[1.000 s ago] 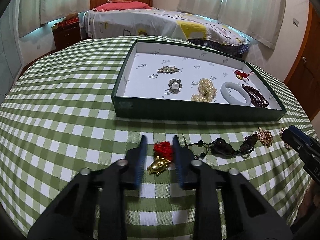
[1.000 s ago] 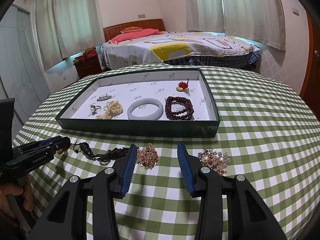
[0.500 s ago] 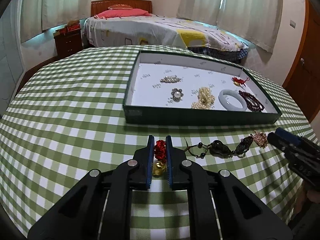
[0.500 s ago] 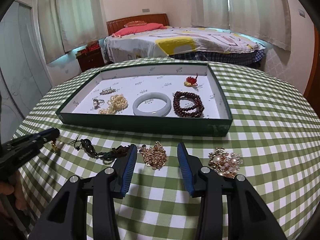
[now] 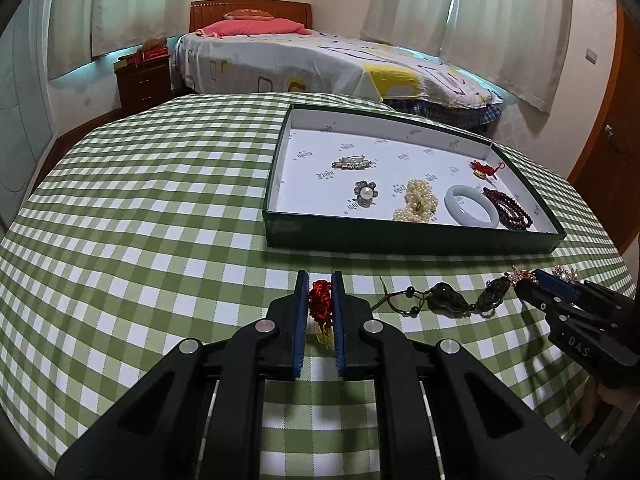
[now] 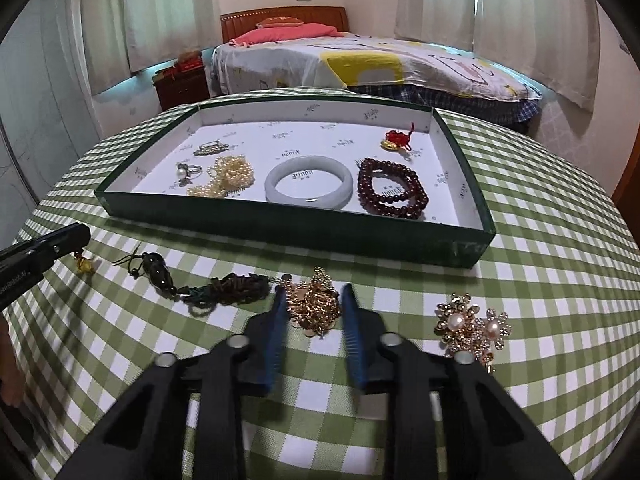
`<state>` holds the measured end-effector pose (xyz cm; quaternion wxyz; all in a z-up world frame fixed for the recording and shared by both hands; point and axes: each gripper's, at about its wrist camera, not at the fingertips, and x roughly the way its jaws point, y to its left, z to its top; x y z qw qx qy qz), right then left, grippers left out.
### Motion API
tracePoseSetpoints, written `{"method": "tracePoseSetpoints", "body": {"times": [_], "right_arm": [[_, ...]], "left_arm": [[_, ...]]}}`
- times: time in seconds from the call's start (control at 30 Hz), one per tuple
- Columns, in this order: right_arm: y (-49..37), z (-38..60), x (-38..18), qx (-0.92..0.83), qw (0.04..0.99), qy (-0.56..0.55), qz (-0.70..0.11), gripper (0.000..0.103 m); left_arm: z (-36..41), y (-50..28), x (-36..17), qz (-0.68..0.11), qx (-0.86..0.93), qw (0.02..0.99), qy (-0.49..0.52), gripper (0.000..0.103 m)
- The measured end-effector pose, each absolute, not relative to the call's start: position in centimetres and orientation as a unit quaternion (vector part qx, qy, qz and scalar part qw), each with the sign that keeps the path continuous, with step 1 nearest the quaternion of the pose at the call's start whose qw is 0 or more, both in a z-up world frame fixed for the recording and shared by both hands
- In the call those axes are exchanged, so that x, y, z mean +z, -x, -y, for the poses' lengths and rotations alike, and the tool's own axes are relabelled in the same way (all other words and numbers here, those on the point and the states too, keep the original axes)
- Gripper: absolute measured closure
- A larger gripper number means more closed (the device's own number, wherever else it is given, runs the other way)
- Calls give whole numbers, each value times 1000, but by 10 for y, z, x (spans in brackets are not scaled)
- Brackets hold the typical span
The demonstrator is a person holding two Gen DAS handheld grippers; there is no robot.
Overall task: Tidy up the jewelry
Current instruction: 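Close the right gripper on the gold filigree brooch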
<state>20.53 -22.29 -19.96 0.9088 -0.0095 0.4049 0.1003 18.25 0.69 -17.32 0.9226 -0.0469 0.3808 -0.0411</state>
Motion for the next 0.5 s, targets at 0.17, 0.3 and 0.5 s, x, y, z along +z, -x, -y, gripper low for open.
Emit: {"method": "tracePoseSetpoints", "body": {"times": [0.17,0.3,0.5], "right_arm": [[-204,223,-200,107,910,5,-400,86],[-199,229,-196,105,913,-12,-394,87],[-190,233,-178,105,924,-18,-368,88]], "left_arm": [[-6,-182,-173,-380,-41,923,48,92],[-4,-181,-170,-376,-42,924,49,92],[-4,-178,-163,-369,-44,927,51,92]]}}
